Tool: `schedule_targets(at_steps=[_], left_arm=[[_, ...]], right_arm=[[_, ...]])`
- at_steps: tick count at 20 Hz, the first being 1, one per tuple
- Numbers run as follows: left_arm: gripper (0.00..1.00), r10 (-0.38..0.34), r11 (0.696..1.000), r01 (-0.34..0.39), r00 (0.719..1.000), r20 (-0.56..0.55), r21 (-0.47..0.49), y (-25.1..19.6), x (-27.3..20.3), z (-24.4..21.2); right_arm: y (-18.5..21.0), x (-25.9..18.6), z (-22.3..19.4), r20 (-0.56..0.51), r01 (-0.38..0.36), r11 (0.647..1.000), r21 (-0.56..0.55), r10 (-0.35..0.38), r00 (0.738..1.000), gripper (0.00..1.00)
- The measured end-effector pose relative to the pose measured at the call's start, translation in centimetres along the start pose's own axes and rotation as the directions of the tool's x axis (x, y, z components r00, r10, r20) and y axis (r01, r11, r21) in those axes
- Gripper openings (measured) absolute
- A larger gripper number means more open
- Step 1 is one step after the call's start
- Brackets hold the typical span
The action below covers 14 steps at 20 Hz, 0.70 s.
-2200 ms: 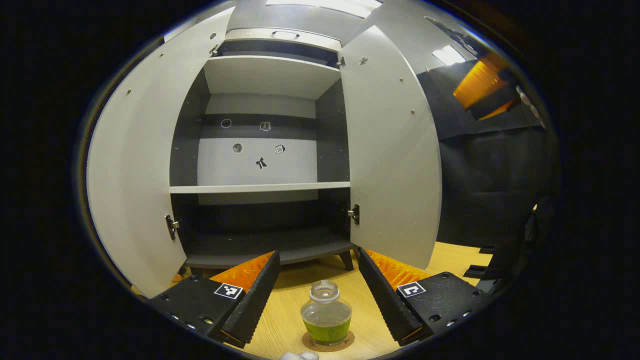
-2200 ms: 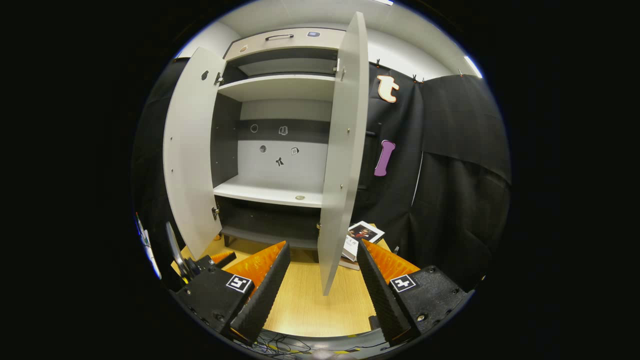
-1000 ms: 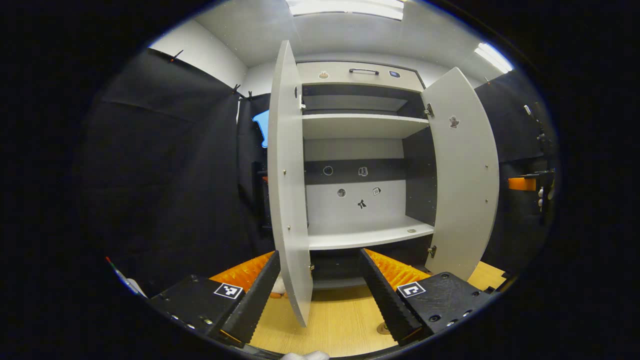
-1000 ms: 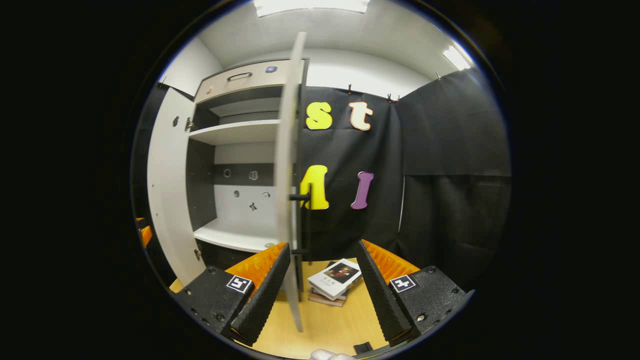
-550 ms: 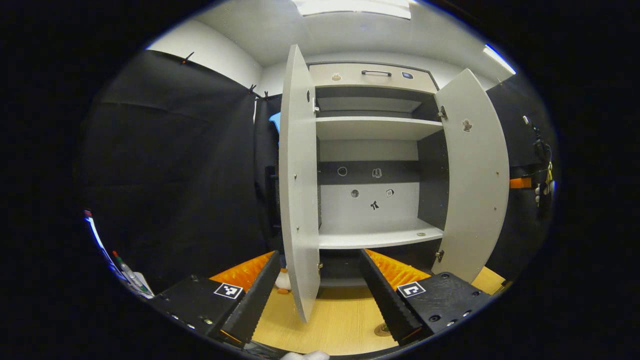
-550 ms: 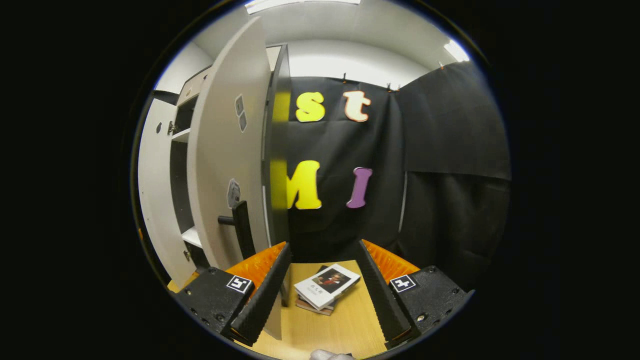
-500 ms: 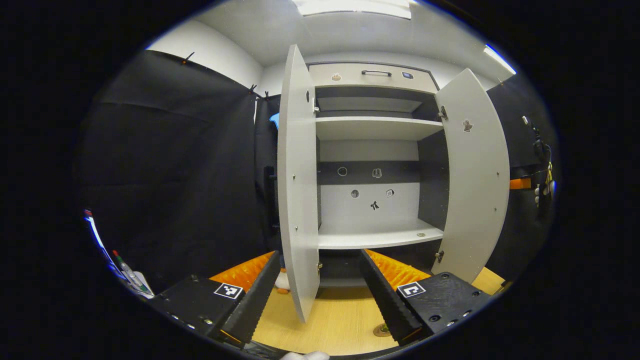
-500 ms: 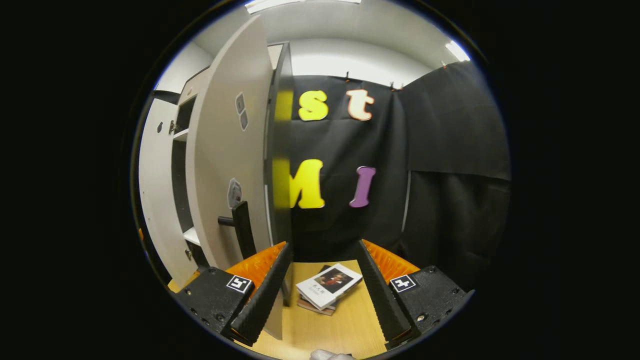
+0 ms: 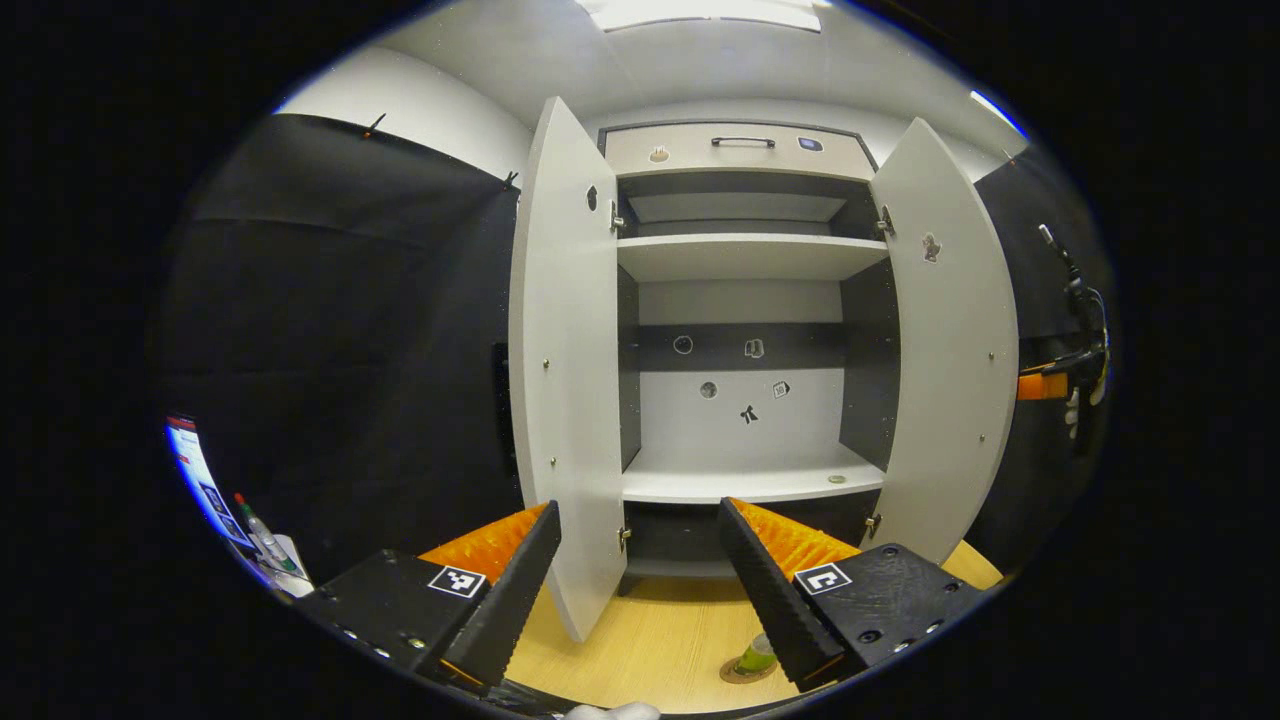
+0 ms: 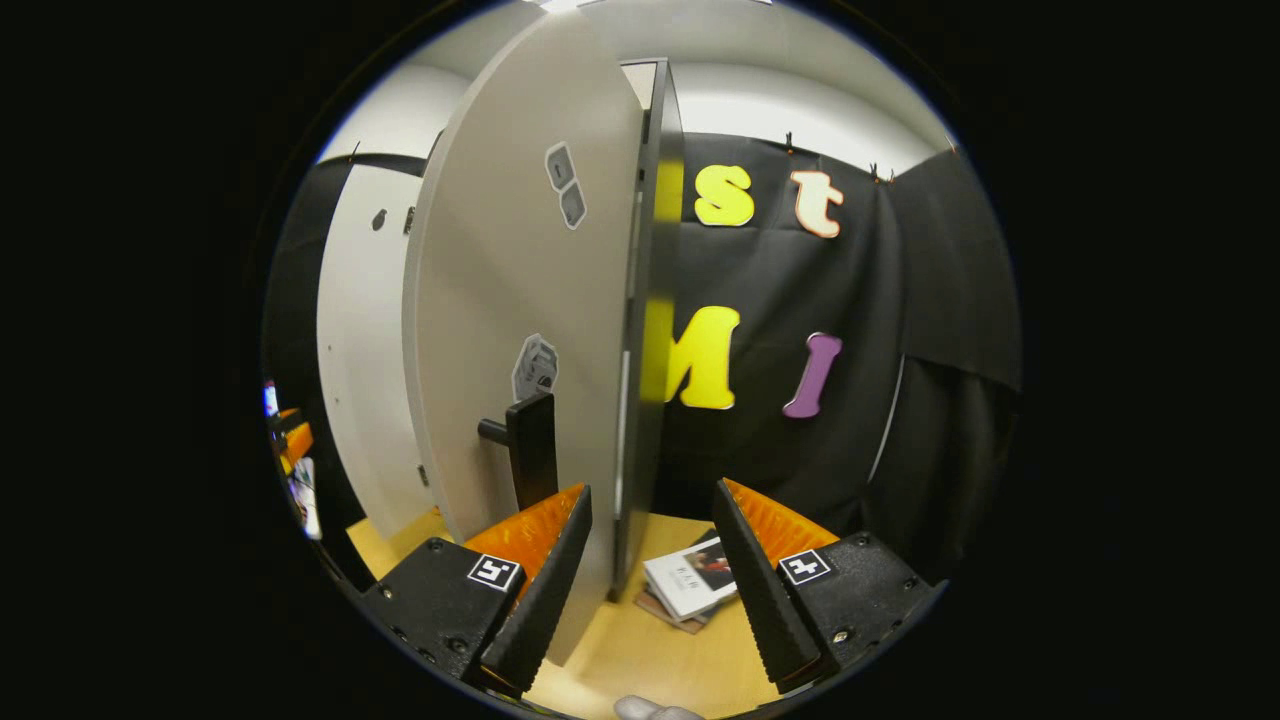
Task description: Grasp the bottle in the cabinet with the left hand and place it on the coaster, then close the right door with the right hand and the left door with the left hand.
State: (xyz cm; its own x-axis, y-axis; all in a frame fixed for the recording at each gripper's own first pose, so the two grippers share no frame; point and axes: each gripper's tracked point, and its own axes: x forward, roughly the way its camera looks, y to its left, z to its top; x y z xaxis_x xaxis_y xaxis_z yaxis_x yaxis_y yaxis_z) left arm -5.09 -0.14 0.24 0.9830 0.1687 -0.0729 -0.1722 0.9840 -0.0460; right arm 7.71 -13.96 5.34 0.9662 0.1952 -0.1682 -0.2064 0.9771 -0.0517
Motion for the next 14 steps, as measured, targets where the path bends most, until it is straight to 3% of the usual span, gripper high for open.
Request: schedule_targets(at_steps=[4, 14], left_arm=[[0.96, 0.042, 0.999, -0.042, 0.999, -0.015, 0.001, -0.6, -1.4, 0.3], [0.96, 0.154, 0.988, -0.153, 0.987, -0.042, 0.006, -0.3, -4.4, 0.4]], right_arm=[[1.6, 0.2, -0.5, -0.025, -0.034, 0.995, 0.089, 0.036, 0.999, 0.77], [7.7, 2.9, -0.5, 0.032, -0.168, 0.985, 0.038, 0.166, 0.986, 0.77]])
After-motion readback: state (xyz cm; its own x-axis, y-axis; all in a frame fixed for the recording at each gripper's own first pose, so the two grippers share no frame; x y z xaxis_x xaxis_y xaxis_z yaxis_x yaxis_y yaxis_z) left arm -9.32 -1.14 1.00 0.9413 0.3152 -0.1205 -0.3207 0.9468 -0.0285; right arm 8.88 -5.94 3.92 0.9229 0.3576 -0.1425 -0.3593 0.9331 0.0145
